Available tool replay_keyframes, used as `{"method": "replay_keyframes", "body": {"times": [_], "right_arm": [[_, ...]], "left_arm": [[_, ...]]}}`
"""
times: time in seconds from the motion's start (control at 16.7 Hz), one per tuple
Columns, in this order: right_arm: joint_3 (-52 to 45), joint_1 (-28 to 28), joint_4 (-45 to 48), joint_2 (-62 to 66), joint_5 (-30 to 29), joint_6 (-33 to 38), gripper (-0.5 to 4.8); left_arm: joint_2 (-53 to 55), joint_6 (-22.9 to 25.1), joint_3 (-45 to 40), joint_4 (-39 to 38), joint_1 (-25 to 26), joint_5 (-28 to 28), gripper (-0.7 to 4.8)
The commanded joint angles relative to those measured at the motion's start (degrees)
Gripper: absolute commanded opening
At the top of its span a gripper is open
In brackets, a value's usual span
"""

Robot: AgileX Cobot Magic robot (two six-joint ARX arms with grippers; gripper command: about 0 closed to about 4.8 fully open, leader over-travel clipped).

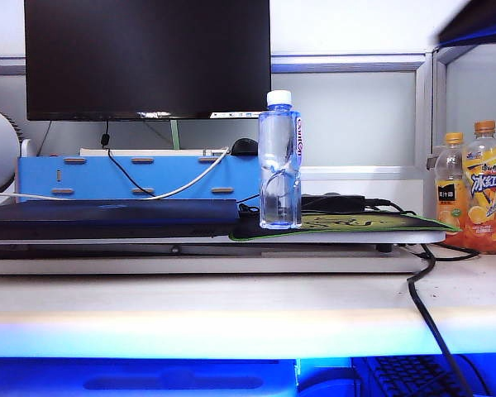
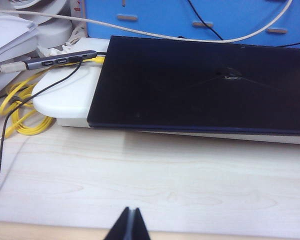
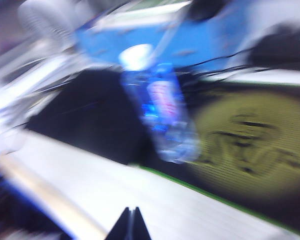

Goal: Pick up the mineral water bottle and place it on the laptop.

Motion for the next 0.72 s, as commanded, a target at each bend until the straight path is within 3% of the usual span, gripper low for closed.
{"method": "replay_keyframes", "body": {"times": [0.06, 0.12, 0.18, 0.24, 0.3, 0.54, 0.66, 0.72], "right_arm": [[2.6, 2.0, 7.2, 8.9, -9.5, 3.4, -0.01], [2.6, 2.4, 8.6, 10.9, -9.5, 4.7, 0.00], [2.6, 2.9, 9.4, 12.9, -9.9, 4.4, 0.44], [2.6, 3.3, 9.9, 14.4, -9.9, 3.3, 1.95], [2.6, 4.2, 9.8, 16.0, -8.9, 0.2, 4.79], [2.6, 15.1, 9.5, 19.6, 13.6, -14.7, 4.79], [2.6, 22.4, 13.4, 20.7, 31.5, -21.3, 4.79], [2.6, 24.0, 16.7, 21.4, 36.4, -21.4, 4.79]], "left_arm": [[-0.1, 0.1, 0.0, 0.0, 0.0, 0.2, -0.02], [-0.1, 0.1, 0.0, 0.0, 0.0, 0.2, -0.02], [-0.1, 0.1, 0.0, 0.0, 0.0, 0.2, -0.02], [-0.1, 0.1, 0.0, 0.0, 0.0, 0.2, -0.02], [-0.1, 0.1, 0.0, 0.0, 0.0, 0.2, -0.02], [-0.1, 0.1, 0.0, 0.0, 0.0, 0.2, -0.02], [-0.1, 0.1, 0.0, 0.1, 0.0, 0.2, -0.02], [-0.1, 0.1, 0.0, 0.0, 0.0, 0.2, -0.02]]}}
